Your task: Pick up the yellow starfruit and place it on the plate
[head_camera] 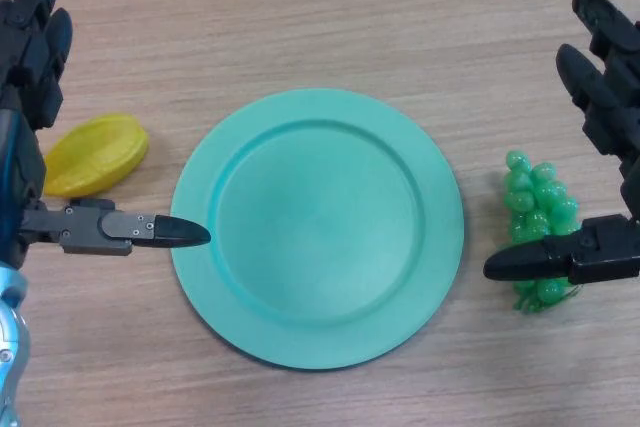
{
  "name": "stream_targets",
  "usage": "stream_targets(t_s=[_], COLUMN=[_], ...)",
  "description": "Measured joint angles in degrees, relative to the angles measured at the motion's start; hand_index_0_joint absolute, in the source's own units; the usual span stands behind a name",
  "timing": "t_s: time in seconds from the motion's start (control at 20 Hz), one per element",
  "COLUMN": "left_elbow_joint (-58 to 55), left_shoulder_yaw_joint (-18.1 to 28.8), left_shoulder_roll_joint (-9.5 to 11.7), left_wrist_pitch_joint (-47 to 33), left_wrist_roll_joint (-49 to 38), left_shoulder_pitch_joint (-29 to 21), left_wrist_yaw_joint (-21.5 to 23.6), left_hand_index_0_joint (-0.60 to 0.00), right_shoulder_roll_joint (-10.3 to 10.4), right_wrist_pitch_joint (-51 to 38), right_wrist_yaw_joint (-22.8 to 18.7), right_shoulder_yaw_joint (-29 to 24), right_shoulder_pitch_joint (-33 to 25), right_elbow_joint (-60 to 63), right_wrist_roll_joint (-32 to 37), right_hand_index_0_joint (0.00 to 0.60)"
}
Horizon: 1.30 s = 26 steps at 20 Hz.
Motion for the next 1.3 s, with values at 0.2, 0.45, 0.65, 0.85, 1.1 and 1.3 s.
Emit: stream_targets(t_s=[0.2, 0.45, 0.65, 0.85, 1.1, 1.3], left_elbow_joint=[0.1, 0.1, 2.4, 13.3, 26.0, 36.9], left_shoulder_yaw_joint=[0.0, 0.0, 0.0, 0.3, 1.4, 1.5], left_shoulder_roll_joint=[0.0, 0.0, 0.4, 2.7, 6.9, 8.9], left_wrist_pitch_joint=[0.0, 0.0, -0.3, -5.0, -10.8, -12.6], left_wrist_roll_joint=[0.0, 0.0, -0.1, 4.6, 9.5, 9.4], left_shoulder_pitch_joint=[-0.5, -0.5, -1.4, -5.4, -8.8, -12.0], left_wrist_yaw_joint=[0.0, 0.0, 0.0, 1.8, 5.0, 5.2], left_hand_index_0_joint=[0.0, 0.0, 0.0, 0.0, 0.0, 0.0], right_shoulder_roll_joint=[0.0, 0.0, 0.0, -0.2, -0.2, -0.2], right_wrist_pitch_joint=[0.0, -0.1, -1.1, -1.2, -2.2, -2.2], right_wrist_yaw_joint=[0.0, 0.0, 0.0, 0.0, 0.0, 0.0], right_shoulder_yaw_joint=[0.0, 0.0, 0.0, 0.0, 0.0, -0.1], right_shoulder_pitch_joint=[-0.1, -0.2, -0.3, -0.5, -0.4, -0.2], right_elbow_joint=[0.0, 0.6, 2.0, 2.7, 3.1, 2.9], right_wrist_roll_joint=[-0.1, -0.2, -0.2, -0.3, -2.5, -2.3], right_hand_index_0_joint=[0.0, 0.0, 0.0, 0.0, 0.0, 0.0])
